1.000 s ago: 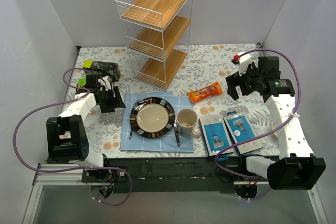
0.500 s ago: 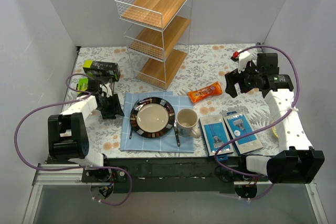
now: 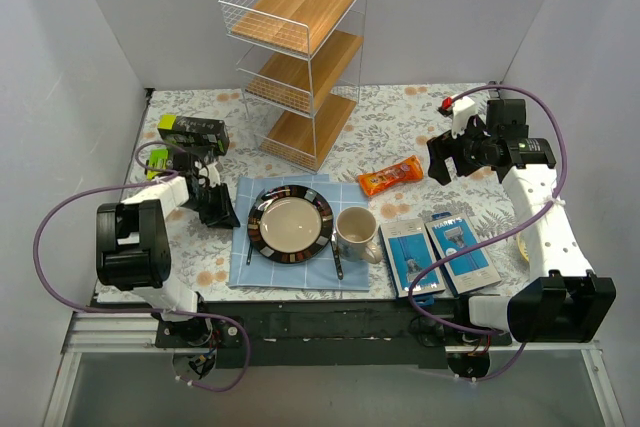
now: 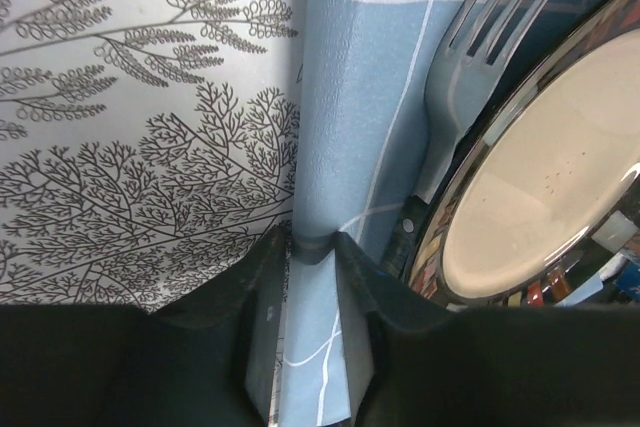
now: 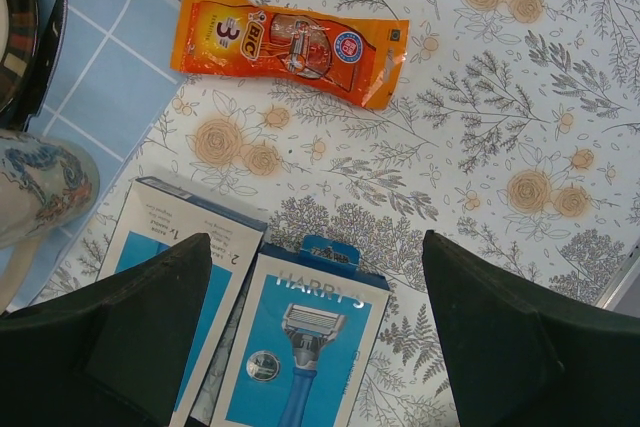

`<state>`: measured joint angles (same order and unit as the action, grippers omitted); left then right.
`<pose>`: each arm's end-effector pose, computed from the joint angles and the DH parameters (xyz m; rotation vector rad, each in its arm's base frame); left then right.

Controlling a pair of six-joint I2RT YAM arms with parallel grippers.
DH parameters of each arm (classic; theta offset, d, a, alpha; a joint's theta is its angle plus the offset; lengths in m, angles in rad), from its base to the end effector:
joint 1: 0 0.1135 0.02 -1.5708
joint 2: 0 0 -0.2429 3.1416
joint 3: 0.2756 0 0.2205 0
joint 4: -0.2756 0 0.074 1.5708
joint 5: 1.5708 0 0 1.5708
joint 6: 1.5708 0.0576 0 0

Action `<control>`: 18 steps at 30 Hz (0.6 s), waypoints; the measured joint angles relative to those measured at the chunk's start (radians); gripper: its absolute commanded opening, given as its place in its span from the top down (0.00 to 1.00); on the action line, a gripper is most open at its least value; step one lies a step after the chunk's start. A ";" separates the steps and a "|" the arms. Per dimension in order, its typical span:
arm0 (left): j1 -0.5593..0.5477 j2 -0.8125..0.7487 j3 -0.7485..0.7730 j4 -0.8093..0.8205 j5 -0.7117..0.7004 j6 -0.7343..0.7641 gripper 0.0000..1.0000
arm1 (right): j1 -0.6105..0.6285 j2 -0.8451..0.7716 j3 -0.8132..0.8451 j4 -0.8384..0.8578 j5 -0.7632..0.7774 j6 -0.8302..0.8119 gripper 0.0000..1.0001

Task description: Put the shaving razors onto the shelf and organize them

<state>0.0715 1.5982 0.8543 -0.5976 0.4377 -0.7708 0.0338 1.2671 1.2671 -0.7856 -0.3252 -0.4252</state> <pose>0.2532 -0.0063 0.1339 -1.1516 2.7580 -0.7422 0.2497 0.0269 0.3143 -0.6774 2.2109 0.1855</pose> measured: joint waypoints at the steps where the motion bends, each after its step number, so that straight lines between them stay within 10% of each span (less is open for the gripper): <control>1: -0.001 0.004 0.003 -0.010 0.002 0.005 0.83 | 0.000 0.000 0.000 0.000 0.000 0.000 0.07; 6: -0.004 0.058 0.053 -0.079 0.002 0.036 1.00 | 0.000 0.003 0.000 0.000 -0.001 0.000 0.07; 18: -0.027 0.089 0.128 -0.239 -0.094 0.192 1.00 | 0.000 0.020 -0.003 0.008 -0.002 0.000 0.07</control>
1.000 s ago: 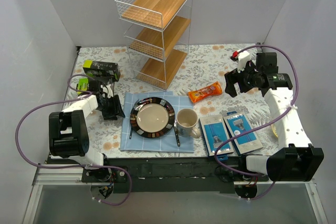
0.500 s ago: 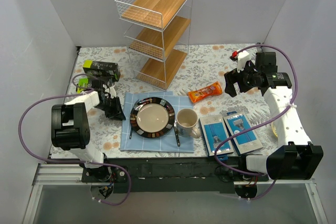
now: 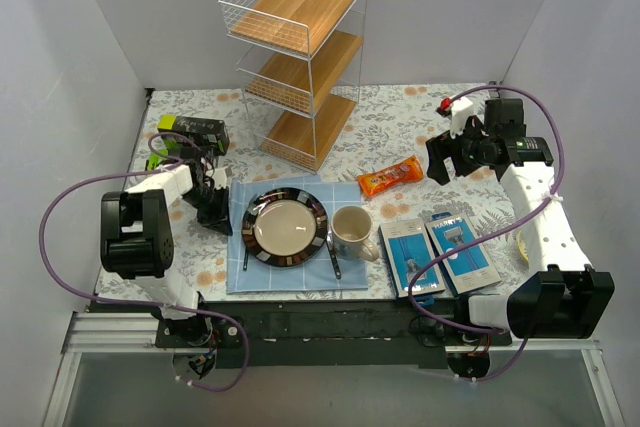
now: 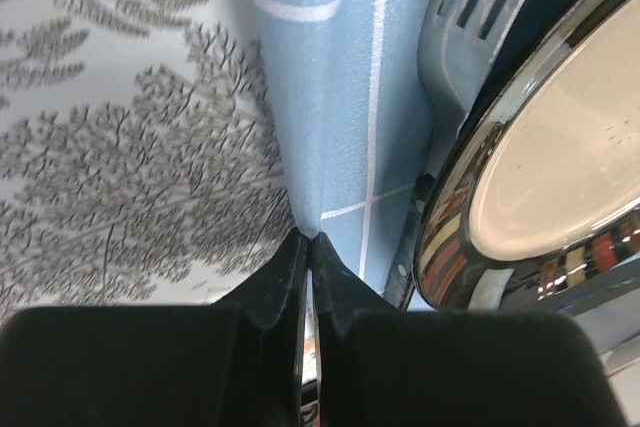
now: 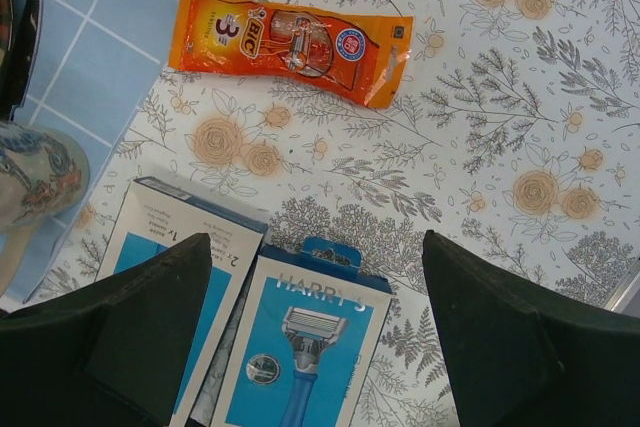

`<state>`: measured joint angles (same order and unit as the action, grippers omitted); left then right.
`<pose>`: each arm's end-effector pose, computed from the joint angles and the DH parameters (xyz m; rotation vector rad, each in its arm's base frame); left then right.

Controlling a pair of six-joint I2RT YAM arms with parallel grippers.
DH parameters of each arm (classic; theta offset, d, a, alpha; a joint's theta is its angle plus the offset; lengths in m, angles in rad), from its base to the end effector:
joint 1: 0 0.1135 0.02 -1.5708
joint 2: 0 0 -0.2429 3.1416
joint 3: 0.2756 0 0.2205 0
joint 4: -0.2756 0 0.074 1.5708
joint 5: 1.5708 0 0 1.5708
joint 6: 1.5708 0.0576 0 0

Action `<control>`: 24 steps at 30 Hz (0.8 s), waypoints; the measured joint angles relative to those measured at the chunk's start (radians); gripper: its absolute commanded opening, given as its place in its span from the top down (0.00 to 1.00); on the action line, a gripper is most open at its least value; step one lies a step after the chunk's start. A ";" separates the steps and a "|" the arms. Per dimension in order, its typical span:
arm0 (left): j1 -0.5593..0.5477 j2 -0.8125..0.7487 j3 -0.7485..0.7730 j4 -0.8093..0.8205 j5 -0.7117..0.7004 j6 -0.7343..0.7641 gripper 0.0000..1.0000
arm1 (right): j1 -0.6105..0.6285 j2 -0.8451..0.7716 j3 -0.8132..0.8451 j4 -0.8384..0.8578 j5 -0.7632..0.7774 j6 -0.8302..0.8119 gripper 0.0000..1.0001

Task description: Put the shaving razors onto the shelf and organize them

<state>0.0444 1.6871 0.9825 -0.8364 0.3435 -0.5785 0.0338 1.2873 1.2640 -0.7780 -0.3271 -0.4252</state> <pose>0.2531 -0.0082 0.1349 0.9227 -2.8919 0.5198 0.2542 0.0271 0.3094 -0.6792 2.2254 0.1930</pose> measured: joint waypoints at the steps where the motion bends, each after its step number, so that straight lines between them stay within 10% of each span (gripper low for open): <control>1: 0.000 -0.009 -0.006 -0.006 -0.013 0.011 1.00 | 0.000 0.000 -0.002 0.000 -0.002 0.000 0.07; 24: 0.129 -0.179 -0.128 0.000 -0.371 0.324 1.00 | 0.000 -0.018 -0.059 0.020 -0.041 0.001 0.07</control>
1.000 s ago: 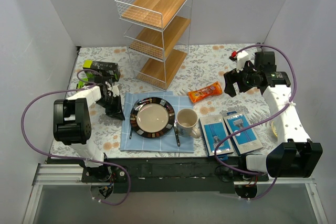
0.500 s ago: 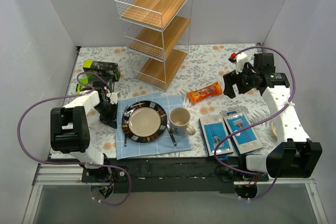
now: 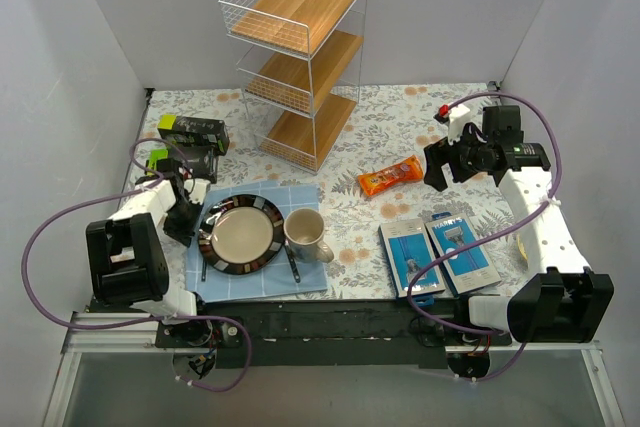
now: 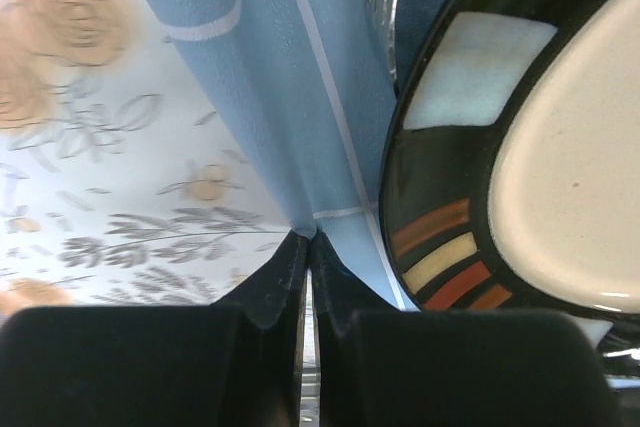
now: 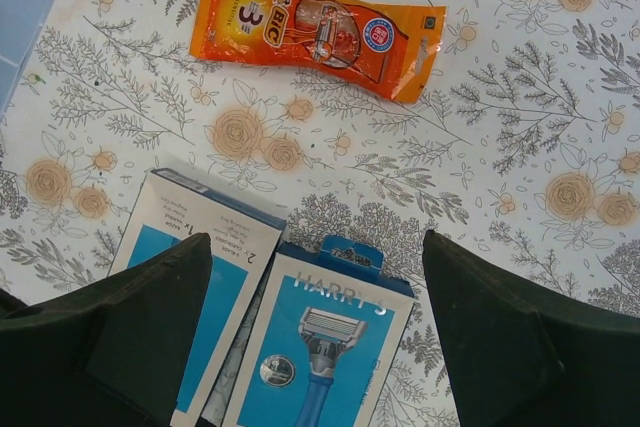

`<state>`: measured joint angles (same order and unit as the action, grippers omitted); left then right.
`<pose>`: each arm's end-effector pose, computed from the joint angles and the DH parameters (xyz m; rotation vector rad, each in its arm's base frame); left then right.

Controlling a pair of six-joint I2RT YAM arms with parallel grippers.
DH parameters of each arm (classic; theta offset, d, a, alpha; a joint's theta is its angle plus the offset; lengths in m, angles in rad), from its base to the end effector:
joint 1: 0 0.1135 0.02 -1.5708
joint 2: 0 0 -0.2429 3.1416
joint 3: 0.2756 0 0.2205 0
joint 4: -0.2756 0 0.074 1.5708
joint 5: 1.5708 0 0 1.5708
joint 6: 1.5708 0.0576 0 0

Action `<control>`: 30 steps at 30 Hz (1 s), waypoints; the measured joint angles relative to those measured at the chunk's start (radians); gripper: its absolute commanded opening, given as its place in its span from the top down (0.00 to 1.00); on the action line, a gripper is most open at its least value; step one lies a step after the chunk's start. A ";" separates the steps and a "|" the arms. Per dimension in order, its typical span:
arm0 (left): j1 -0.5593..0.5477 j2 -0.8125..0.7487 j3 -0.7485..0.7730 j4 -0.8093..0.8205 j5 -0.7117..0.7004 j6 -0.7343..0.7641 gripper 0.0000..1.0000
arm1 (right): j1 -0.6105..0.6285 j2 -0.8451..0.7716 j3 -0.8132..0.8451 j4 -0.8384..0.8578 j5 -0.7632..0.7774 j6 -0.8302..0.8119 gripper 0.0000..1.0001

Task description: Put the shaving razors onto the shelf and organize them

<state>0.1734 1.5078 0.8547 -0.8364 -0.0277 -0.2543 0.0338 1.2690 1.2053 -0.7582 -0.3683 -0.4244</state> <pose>0.2168 0.0396 0.1435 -0.6509 2.9890 0.0373 0.2495 0.0292 0.2982 -0.6952 2.2304 0.2480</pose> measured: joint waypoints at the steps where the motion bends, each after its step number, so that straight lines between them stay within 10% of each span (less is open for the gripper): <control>1: 0.009 -0.004 -0.002 0.010 -0.013 0.022 1.00 | 0.000 -0.004 -0.006 0.000 -0.001 0.000 0.07; 30: 0.396 0.046 -0.021 0.301 -0.133 0.619 1.00 | 0.000 -0.060 -0.043 0.002 0.003 0.002 0.07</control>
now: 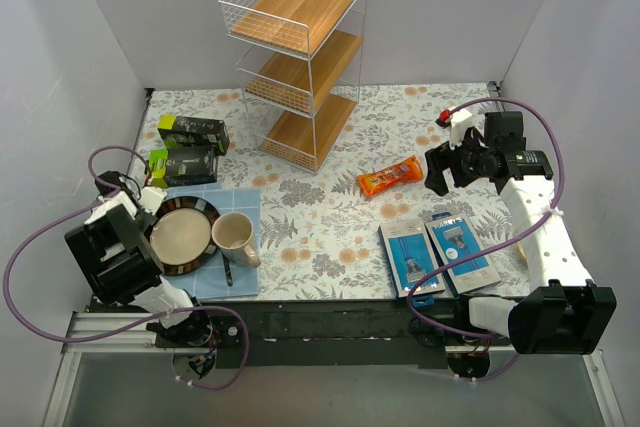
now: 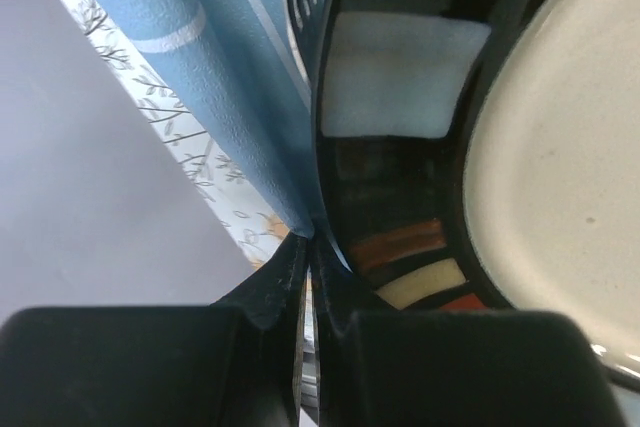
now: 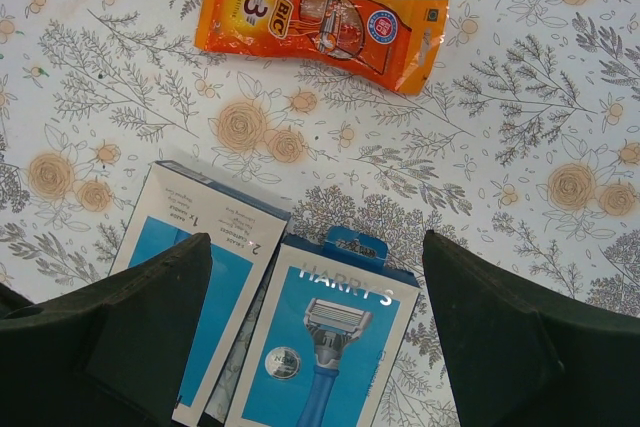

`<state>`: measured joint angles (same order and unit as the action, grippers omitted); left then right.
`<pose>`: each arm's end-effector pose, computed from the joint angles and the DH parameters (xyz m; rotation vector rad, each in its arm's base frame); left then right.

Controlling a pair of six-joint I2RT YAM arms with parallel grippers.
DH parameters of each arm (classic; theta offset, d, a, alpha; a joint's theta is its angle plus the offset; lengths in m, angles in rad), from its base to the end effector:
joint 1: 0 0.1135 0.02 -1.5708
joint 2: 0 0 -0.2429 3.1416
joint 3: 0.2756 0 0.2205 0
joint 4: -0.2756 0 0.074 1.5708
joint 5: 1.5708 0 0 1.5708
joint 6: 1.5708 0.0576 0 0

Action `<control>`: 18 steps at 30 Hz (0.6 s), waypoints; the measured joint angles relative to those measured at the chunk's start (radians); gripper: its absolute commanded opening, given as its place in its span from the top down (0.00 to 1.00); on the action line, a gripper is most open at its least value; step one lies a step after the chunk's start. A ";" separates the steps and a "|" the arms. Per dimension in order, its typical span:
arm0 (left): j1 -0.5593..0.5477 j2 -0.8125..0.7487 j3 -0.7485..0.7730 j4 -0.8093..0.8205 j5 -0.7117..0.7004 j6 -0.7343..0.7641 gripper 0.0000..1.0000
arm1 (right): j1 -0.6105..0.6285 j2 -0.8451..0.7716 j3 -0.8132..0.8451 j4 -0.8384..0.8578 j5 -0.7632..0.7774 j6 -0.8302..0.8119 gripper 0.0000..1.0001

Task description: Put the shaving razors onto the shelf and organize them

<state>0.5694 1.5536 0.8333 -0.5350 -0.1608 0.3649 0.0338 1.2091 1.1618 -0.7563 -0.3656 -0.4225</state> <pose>0.2102 0.1455 0.1371 -0.3333 2.8841 0.4168 0.2367 0.0286 0.2986 -0.6914 2.2147 0.2393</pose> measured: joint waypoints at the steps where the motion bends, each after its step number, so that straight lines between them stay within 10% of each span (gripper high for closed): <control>1: 0.012 0.007 0.000 0.015 0.000 0.019 1.00 | 0.000 0.000 0.000 0.000 0.000 0.000 0.07; 12: 0.079 0.138 0.097 0.155 -0.026 0.137 1.00 | 0.000 0.000 0.000 0.000 0.000 0.000 0.07; 18: 0.089 0.137 0.107 0.173 -0.044 0.142 0.56 | 0.000 0.000 0.000 0.000 0.001 0.000 0.07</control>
<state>0.6579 1.6901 0.9405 -0.3618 -0.2050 0.5064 0.0338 1.2095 1.1618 -0.7563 -0.3649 -0.4225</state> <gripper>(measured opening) 0.264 0.929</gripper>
